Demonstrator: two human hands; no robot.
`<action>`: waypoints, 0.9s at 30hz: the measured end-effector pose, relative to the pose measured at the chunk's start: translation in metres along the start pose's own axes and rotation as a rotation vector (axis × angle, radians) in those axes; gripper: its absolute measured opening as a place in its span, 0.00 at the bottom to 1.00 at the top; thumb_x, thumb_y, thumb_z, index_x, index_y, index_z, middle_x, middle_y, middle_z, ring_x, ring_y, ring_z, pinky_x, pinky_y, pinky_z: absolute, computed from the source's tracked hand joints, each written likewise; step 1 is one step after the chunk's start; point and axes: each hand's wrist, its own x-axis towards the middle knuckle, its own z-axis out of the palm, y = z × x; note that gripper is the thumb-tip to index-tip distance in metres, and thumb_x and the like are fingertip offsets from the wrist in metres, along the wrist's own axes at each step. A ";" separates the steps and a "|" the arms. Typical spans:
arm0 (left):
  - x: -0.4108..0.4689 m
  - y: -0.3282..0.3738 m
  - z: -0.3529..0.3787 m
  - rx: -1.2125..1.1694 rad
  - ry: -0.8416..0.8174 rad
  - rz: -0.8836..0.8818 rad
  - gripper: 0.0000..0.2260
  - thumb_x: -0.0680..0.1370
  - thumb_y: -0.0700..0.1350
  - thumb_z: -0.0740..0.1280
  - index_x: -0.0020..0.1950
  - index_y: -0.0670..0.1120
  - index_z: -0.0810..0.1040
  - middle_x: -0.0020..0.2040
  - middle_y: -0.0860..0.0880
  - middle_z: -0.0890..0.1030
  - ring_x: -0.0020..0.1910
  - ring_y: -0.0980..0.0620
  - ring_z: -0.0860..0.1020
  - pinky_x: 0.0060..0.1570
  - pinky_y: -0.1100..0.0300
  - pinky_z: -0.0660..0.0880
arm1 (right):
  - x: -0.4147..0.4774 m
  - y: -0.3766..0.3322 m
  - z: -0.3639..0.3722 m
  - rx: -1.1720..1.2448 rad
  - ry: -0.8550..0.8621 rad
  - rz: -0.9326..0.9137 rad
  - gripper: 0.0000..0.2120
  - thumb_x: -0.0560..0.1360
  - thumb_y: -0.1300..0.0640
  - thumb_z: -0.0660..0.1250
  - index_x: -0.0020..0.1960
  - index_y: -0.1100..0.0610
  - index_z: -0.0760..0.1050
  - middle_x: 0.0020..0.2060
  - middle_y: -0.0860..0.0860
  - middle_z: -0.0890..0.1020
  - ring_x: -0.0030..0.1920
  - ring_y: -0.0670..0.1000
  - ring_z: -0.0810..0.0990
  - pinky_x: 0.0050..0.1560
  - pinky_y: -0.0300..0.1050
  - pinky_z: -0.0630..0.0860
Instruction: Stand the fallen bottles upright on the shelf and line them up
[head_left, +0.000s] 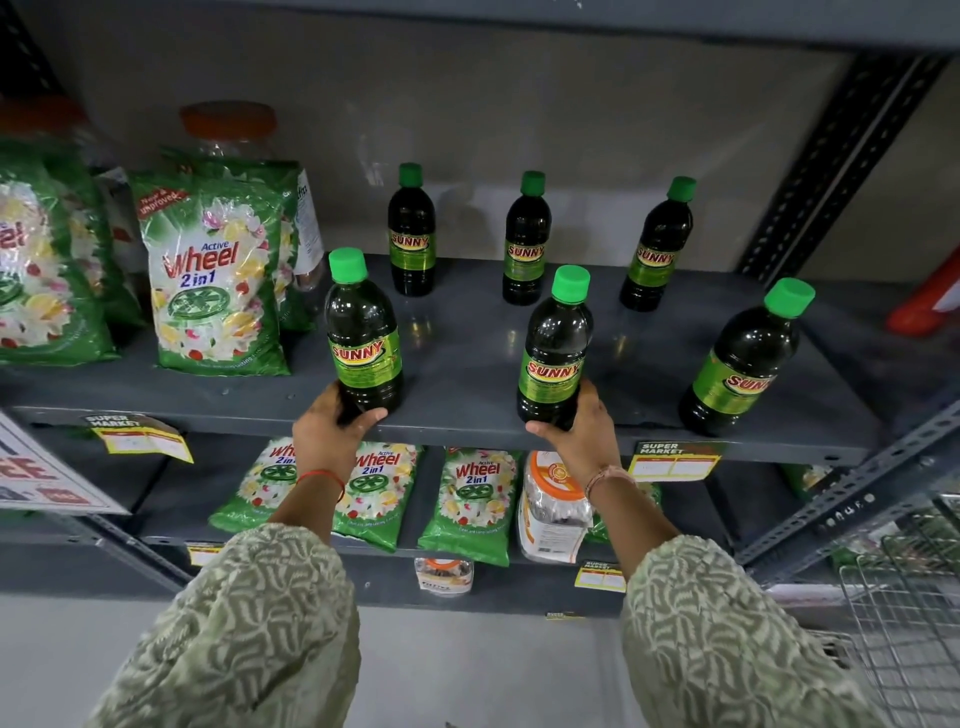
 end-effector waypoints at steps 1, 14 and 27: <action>0.000 0.000 0.000 -0.002 -0.002 -0.002 0.22 0.69 0.45 0.73 0.62 0.41 0.75 0.59 0.42 0.82 0.60 0.44 0.78 0.60 0.54 0.72 | 0.000 0.000 0.001 -0.003 -0.003 0.002 0.37 0.64 0.57 0.76 0.68 0.59 0.62 0.60 0.60 0.75 0.63 0.59 0.72 0.64 0.56 0.71; -0.002 0.002 0.003 -0.019 -0.030 -0.043 0.23 0.71 0.45 0.72 0.65 0.43 0.73 0.60 0.41 0.81 0.60 0.41 0.77 0.59 0.51 0.72 | -0.002 -0.003 -0.001 0.004 -0.015 0.037 0.35 0.64 0.59 0.76 0.66 0.60 0.63 0.59 0.60 0.75 0.62 0.59 0.73 0.63 0.55 0.72; 0.002 0.002 0.009 0.058 -0.089 -0.084 0.27 0.71 0.50 0.72 0.68 0.46 0.70 0.63 0.39 0.78 0.64 0.36 0.72 0.63 0.44 0.71 | 0.003 0.002 -0.004 0.031 -0.068 0.068 0.41 0.62 0.57 0.77 0.69 0.57 0.59 0.63 0.59 0.72 0.65 0.58 0.71 0.66 0.57 0.69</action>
